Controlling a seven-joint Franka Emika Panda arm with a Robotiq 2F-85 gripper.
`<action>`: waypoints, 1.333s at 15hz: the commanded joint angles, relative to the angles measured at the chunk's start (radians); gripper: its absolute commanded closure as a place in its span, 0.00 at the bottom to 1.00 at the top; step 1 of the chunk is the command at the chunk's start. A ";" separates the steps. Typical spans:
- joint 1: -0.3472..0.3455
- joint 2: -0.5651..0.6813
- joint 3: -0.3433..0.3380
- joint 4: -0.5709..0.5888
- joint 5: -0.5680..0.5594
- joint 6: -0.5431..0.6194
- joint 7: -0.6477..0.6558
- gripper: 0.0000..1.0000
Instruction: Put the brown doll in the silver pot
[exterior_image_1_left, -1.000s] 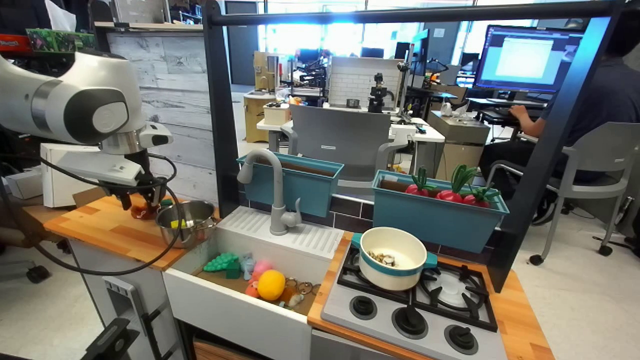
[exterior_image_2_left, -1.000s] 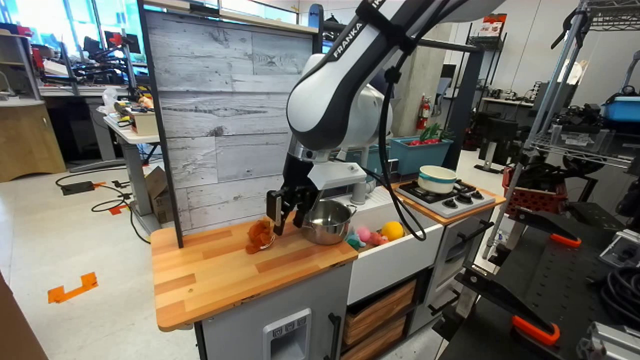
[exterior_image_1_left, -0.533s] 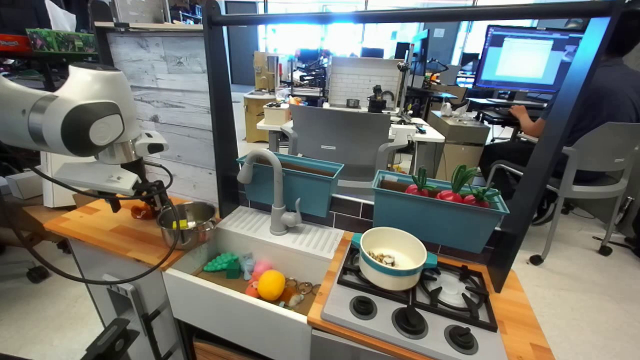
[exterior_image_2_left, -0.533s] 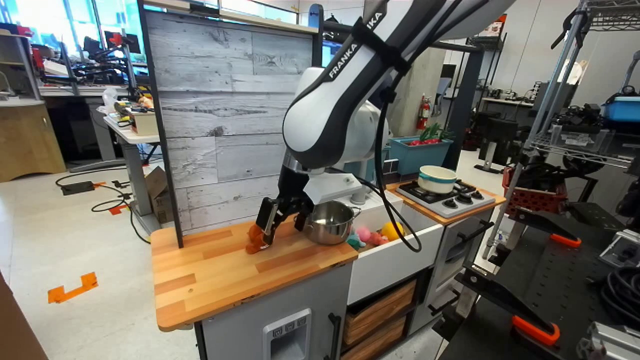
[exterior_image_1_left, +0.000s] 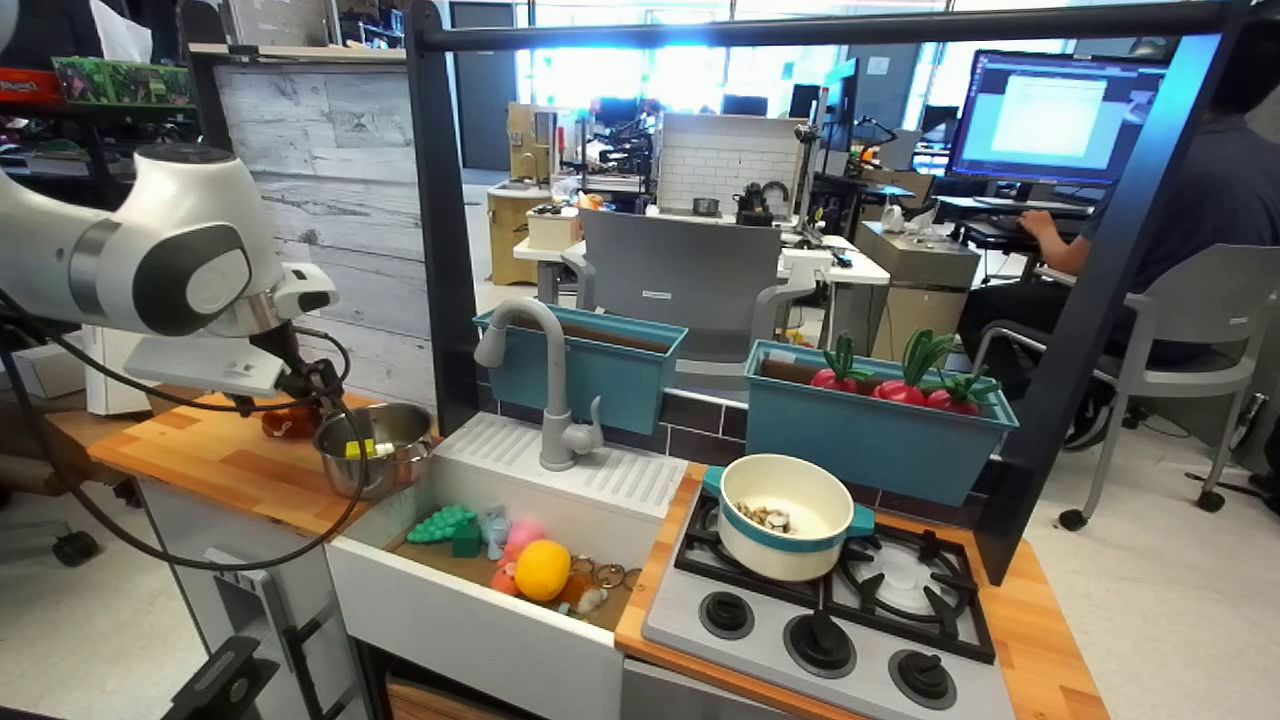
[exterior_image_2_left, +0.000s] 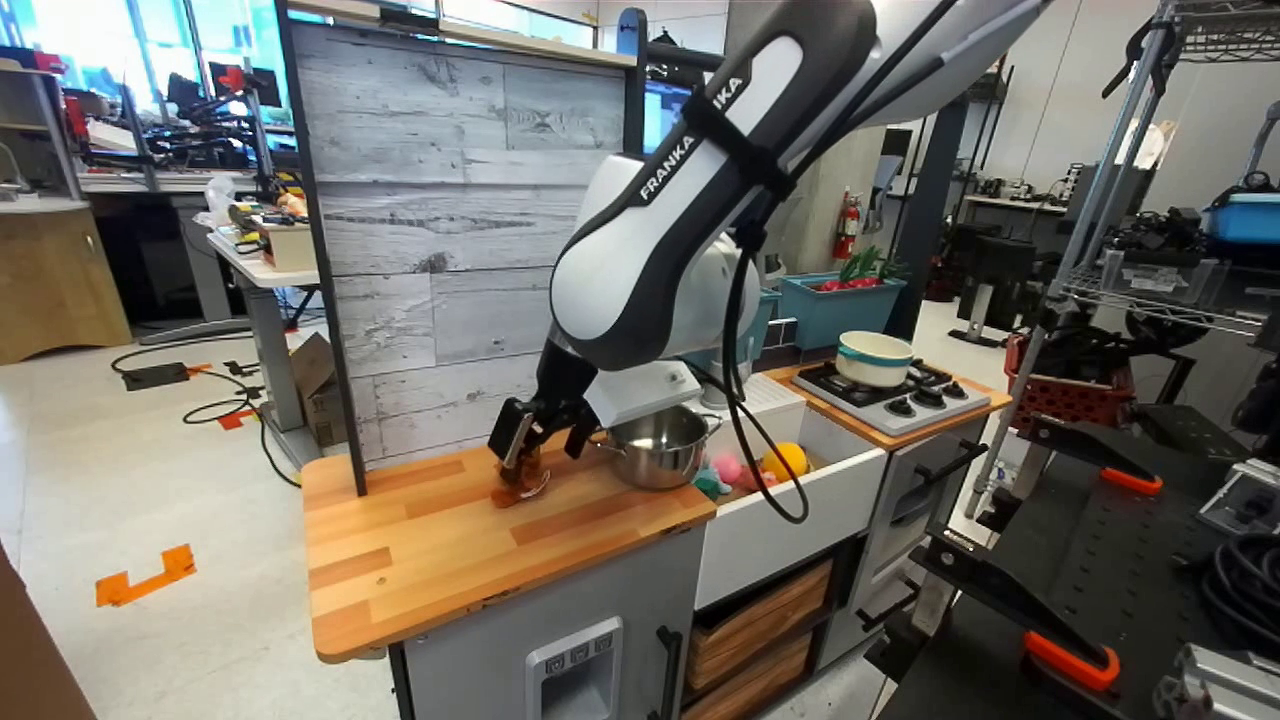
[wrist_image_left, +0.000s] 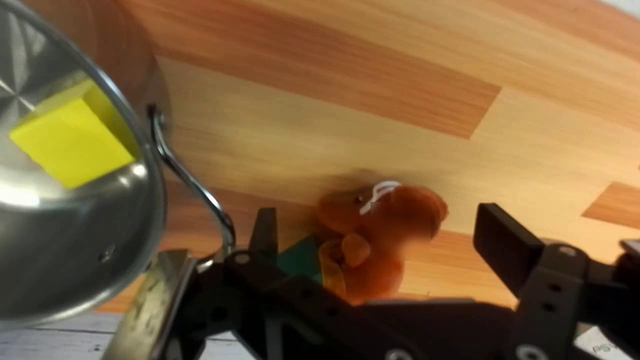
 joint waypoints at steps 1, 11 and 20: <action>0.013 0.072 -0.008 0.081 -0.018 0.123 0.036 0.00; 0.006 0.087 -0.023 0.206 -0.010 -0.187 0.103 0.80; -0.028 0.009 -0.003 0.115 0.006 -0.118 0.060 0.99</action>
